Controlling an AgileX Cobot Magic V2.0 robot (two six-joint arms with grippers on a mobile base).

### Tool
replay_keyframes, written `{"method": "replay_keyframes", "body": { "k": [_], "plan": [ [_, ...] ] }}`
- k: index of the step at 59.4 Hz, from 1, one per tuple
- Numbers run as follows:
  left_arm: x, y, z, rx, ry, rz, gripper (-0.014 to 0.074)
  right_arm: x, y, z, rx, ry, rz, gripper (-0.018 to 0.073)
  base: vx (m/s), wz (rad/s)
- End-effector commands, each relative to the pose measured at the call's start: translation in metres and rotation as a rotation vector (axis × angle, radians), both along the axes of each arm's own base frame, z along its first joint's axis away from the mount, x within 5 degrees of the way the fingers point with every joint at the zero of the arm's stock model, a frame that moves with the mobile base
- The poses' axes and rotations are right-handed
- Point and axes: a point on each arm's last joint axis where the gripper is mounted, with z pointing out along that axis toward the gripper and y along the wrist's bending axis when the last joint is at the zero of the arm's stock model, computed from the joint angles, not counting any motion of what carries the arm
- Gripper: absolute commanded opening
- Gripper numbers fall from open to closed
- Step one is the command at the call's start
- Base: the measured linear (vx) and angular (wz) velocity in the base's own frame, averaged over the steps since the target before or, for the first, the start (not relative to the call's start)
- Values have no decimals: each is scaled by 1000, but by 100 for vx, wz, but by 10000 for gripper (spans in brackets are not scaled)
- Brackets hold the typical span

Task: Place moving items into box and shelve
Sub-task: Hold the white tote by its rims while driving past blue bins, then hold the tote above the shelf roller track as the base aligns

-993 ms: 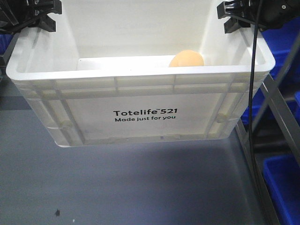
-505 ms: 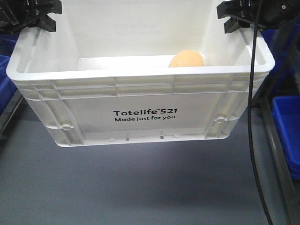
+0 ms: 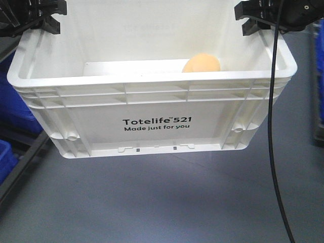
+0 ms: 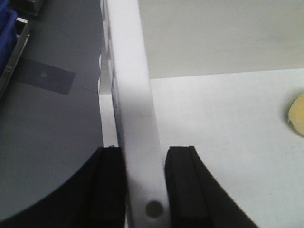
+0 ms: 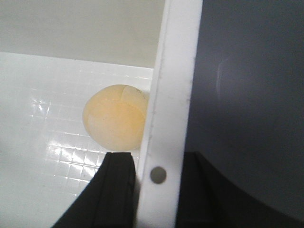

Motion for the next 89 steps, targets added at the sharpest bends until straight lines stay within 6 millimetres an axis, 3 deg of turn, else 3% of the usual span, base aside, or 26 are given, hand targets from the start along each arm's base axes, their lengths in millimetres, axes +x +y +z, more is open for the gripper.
{"method": "replay_keyframes", "body": {
  "k": [1,41,89],
  "plan": [
    [-12,-6,43,-114,-222,-17,-13,-11,5,40,87,-202,37,-13,30,57],
    [-12,-6,43,-114,-222,-17,-13,-11,5,40,87,-202,37,-13,17,50],
    [-12,-6,43,-114,-222,-17,-13,-11,5,40,88,-202,37,-13,-5,39]
  ]
}}
